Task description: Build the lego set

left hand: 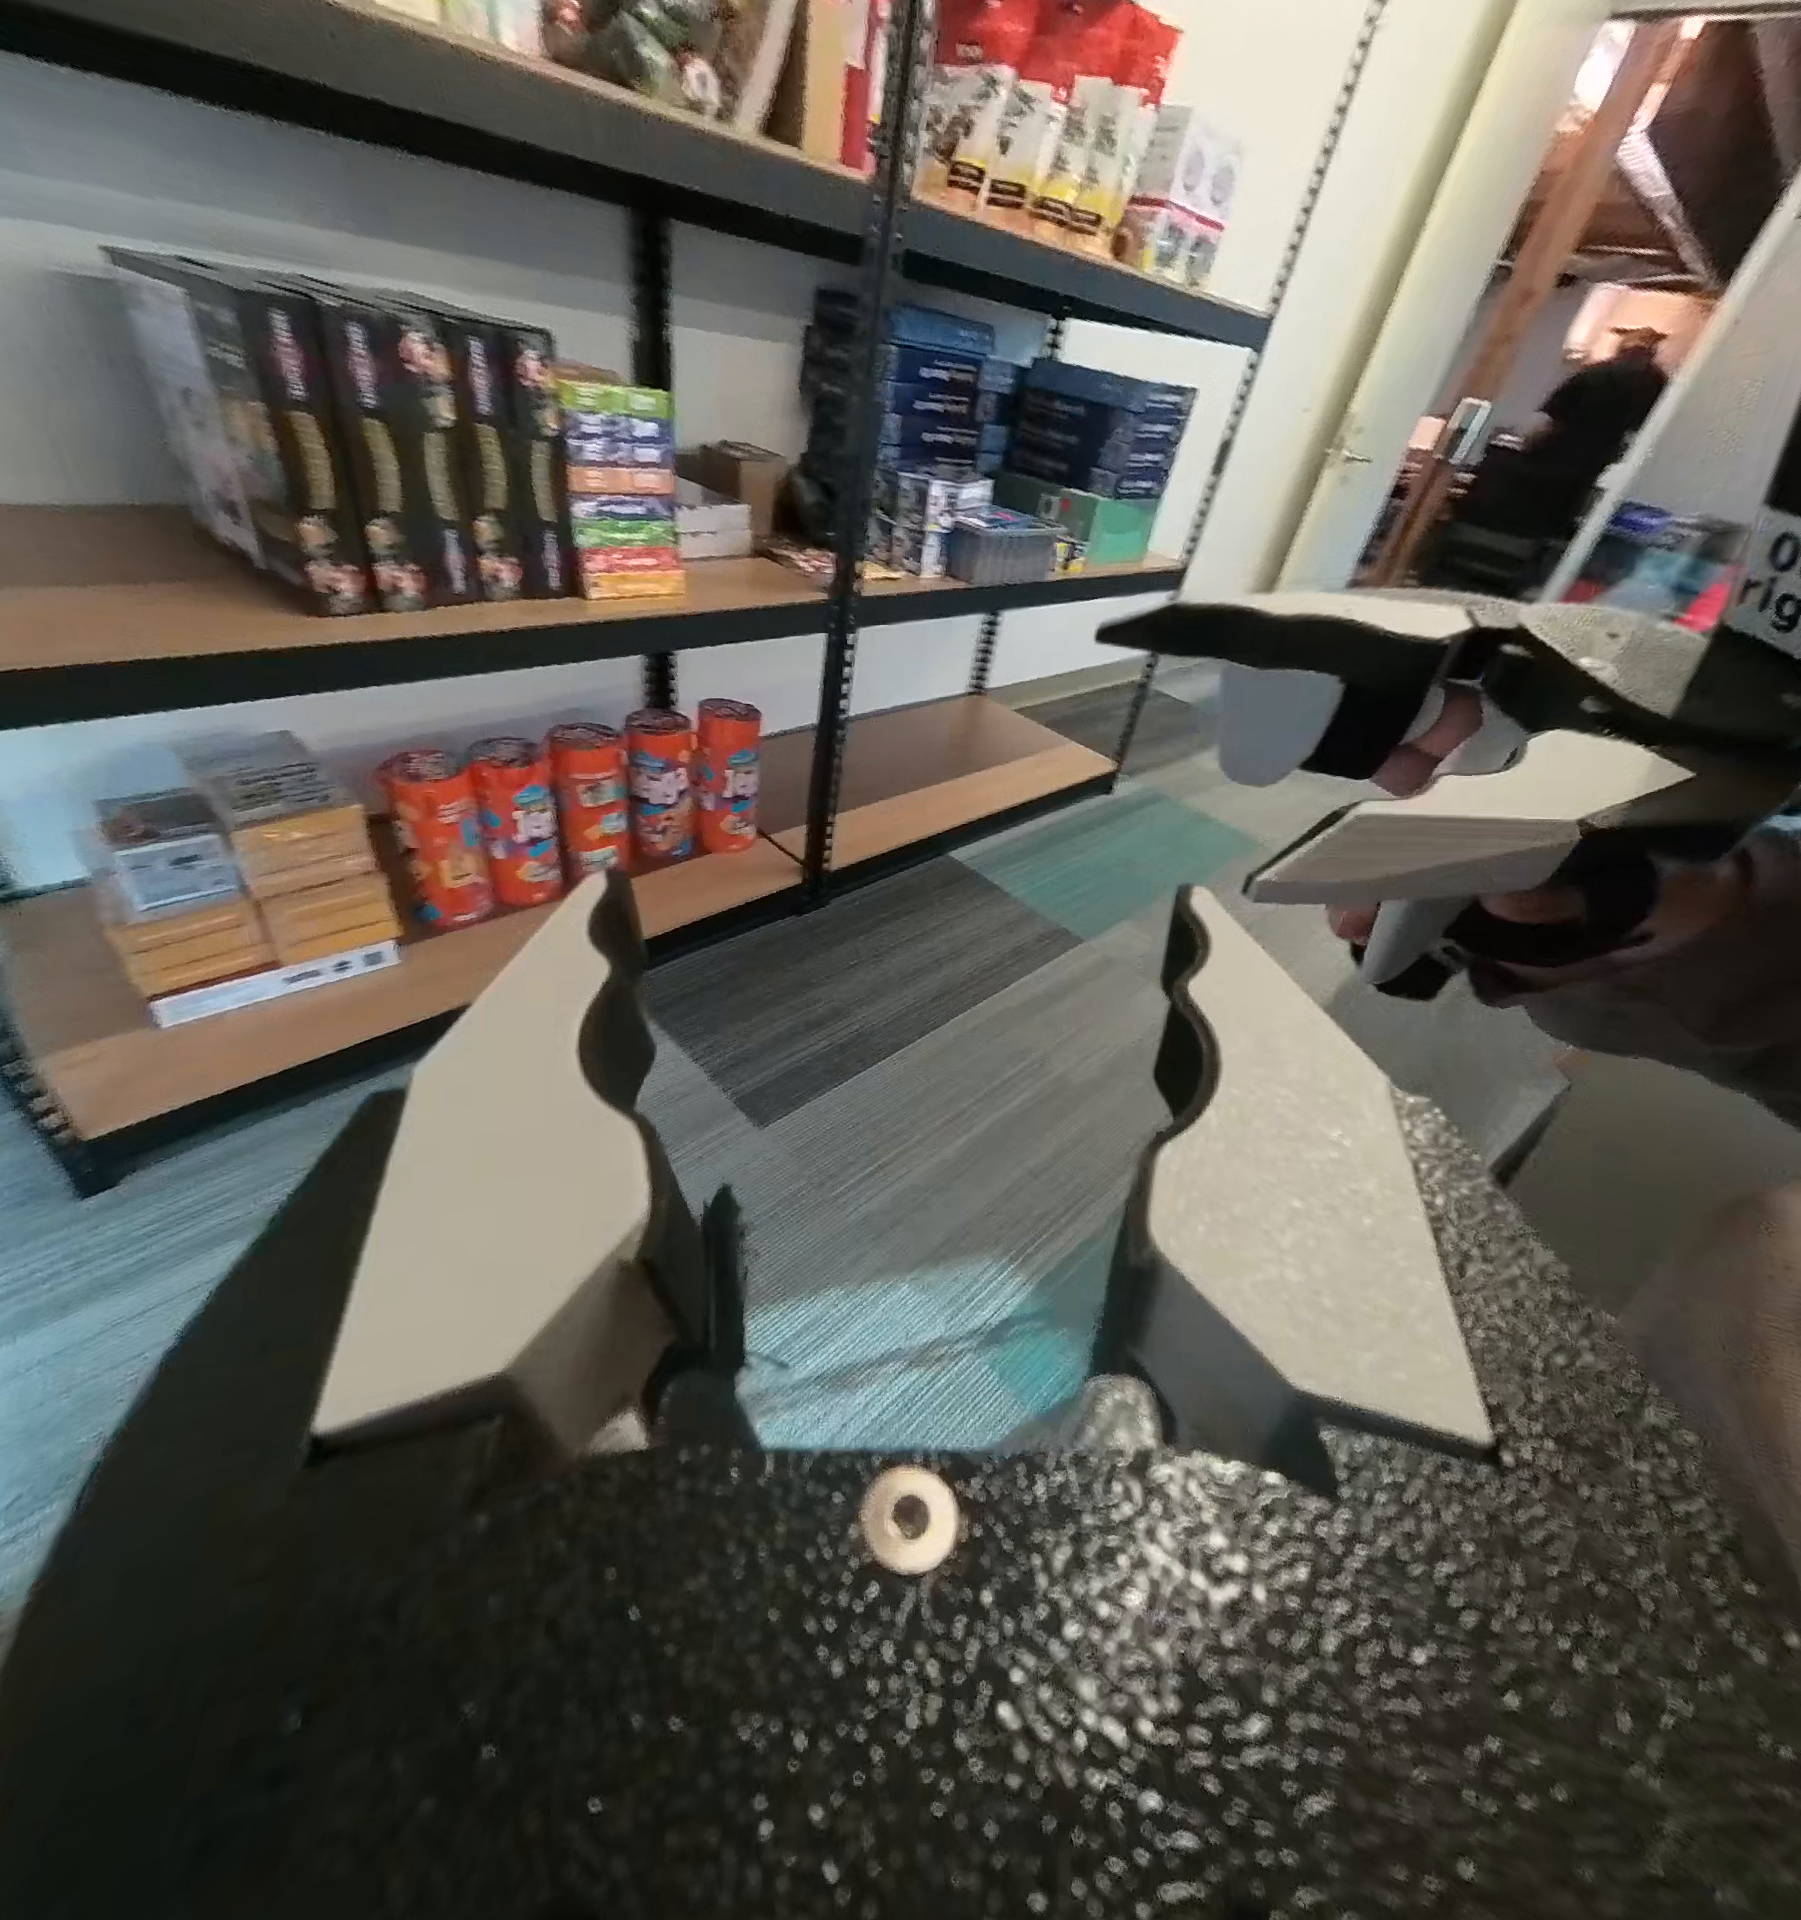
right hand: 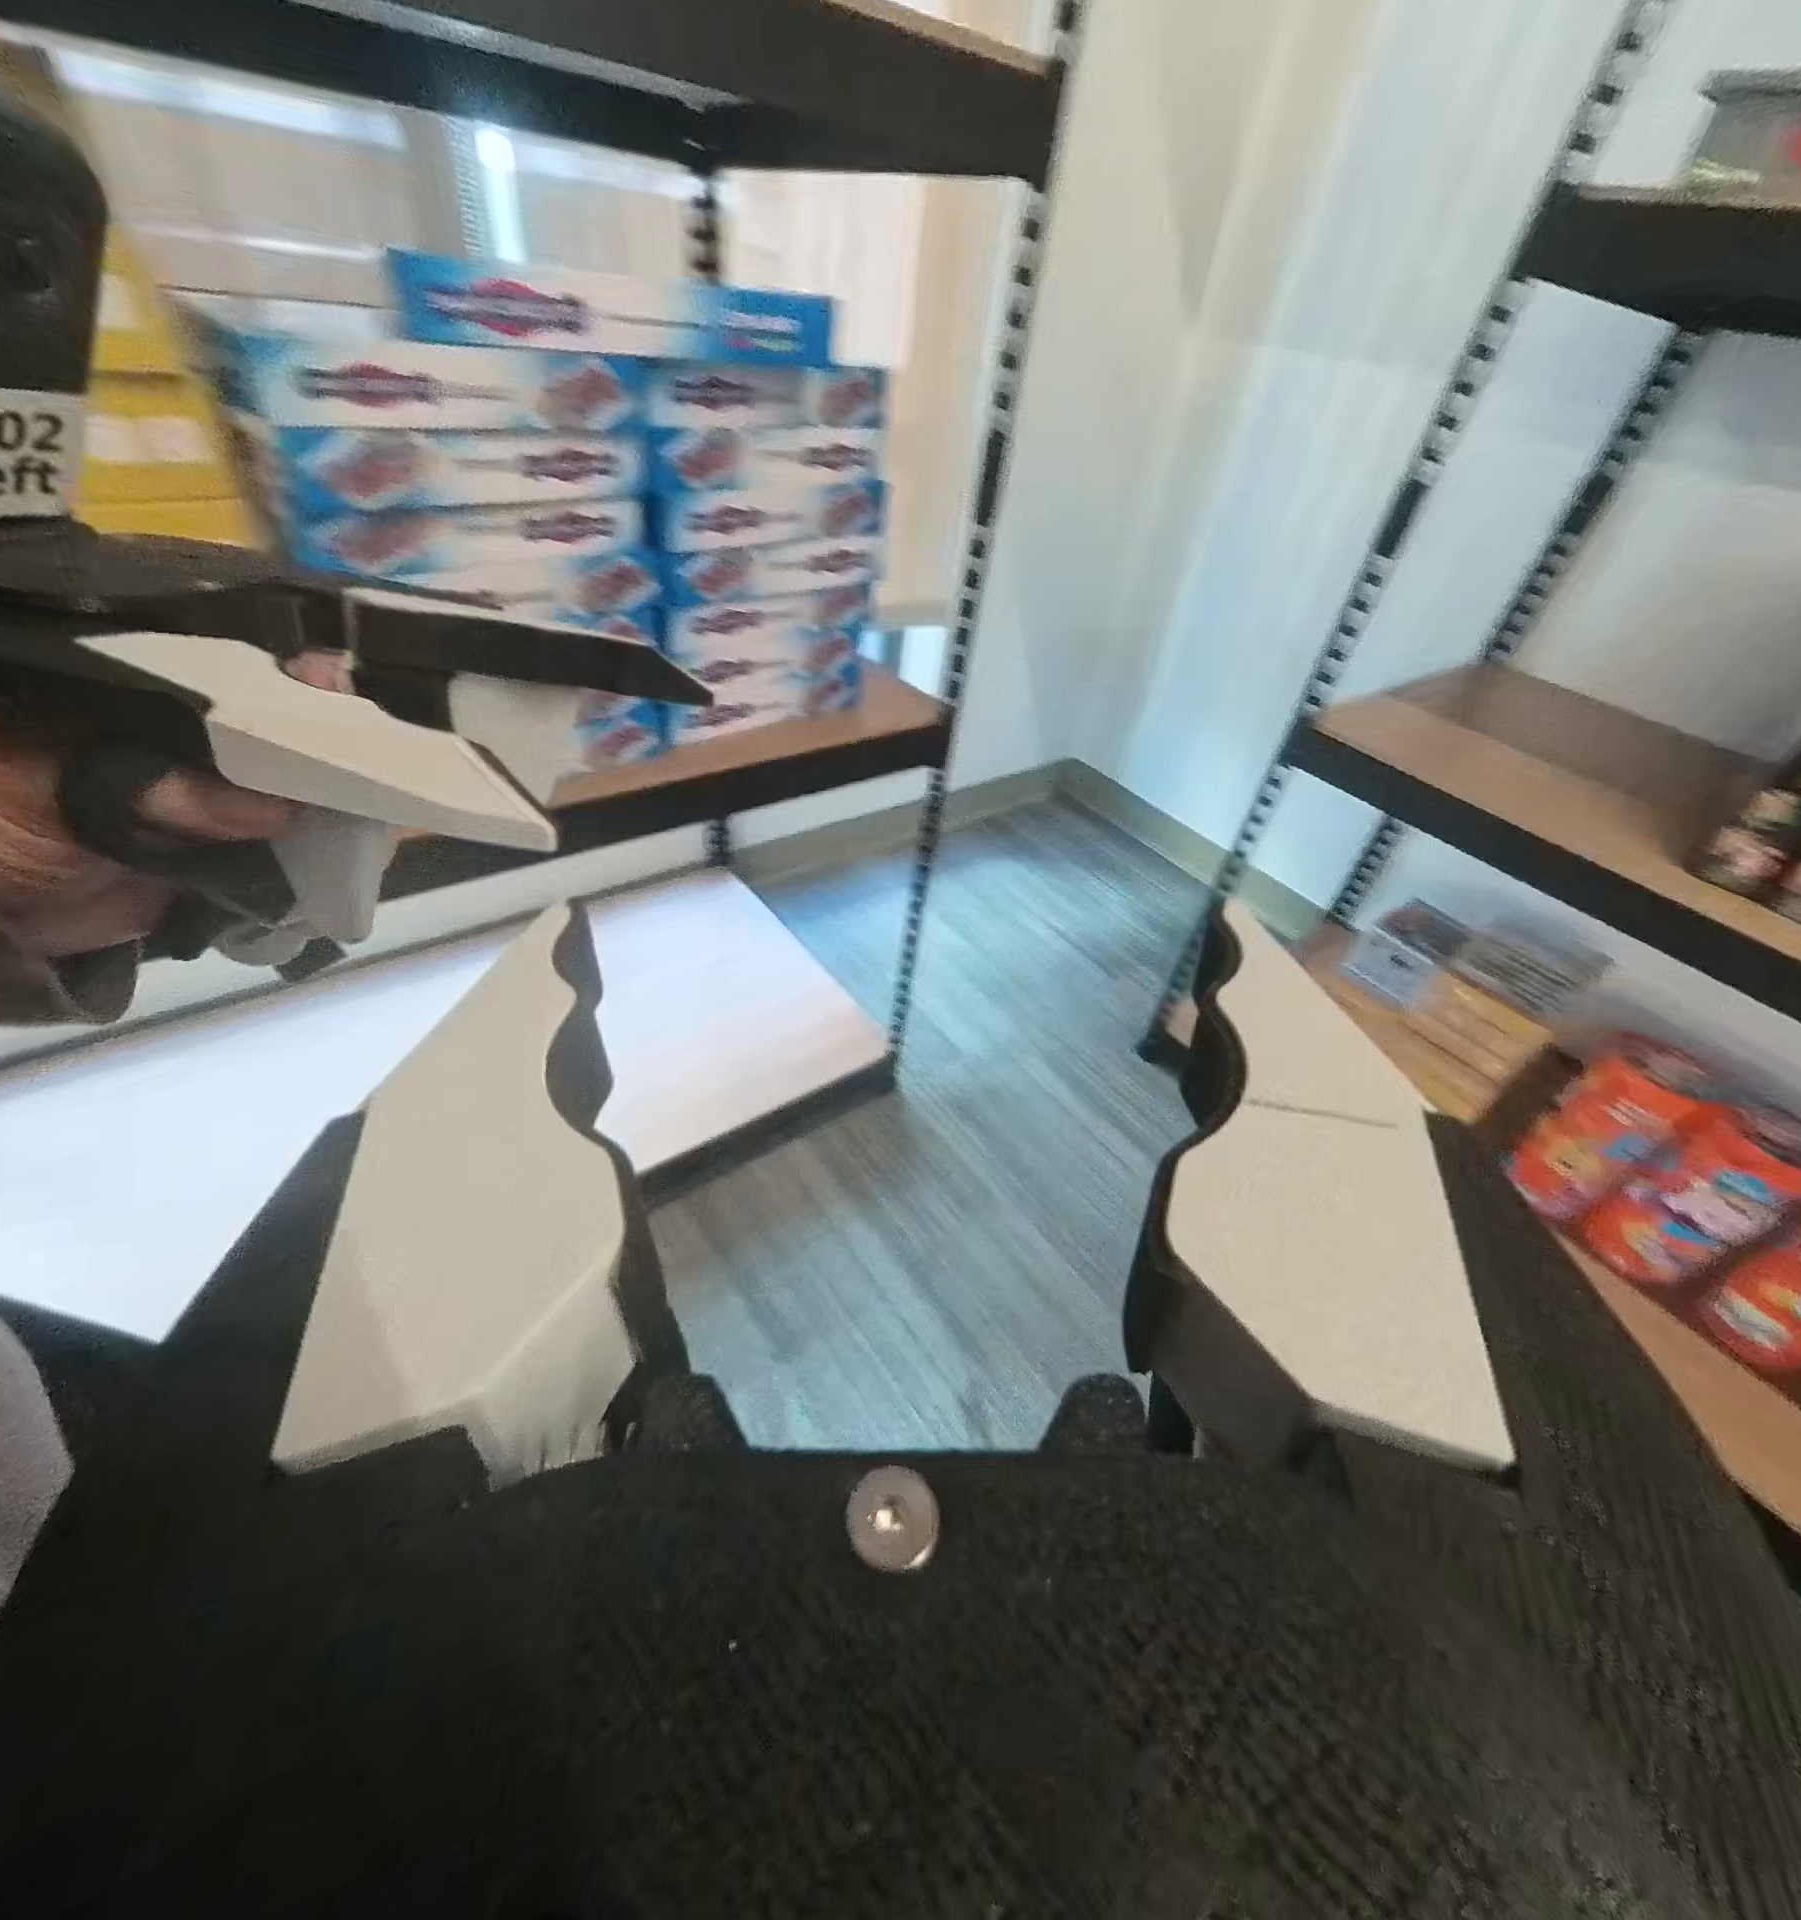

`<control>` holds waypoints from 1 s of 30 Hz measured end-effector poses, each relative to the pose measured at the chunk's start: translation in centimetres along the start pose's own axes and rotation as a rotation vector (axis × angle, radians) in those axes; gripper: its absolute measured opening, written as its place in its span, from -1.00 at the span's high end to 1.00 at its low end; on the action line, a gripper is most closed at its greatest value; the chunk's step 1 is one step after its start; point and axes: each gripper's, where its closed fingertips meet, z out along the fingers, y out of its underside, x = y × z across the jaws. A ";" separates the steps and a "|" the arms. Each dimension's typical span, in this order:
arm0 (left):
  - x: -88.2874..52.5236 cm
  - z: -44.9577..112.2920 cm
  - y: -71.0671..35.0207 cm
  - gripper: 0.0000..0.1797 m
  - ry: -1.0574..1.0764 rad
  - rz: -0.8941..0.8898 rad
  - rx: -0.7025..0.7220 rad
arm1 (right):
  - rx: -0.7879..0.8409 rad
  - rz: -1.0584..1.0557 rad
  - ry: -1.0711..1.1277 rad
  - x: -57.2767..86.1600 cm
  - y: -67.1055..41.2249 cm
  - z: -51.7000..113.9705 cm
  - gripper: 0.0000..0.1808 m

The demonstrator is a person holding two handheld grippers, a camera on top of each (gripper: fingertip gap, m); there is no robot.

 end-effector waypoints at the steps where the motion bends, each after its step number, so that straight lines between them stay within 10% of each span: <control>1: -1.0 2.4 -0.2 -0.11 0.030 -0.004 0.000 | -0.008 0.014 0.035 2.6 0.7 0.3 -0.25; 30: 18.1 76.5 -6.8 -0.58 0.848 0.190 0.134 | -0.079 0.034 1.293 67.2 10.9 -34.6 -0.42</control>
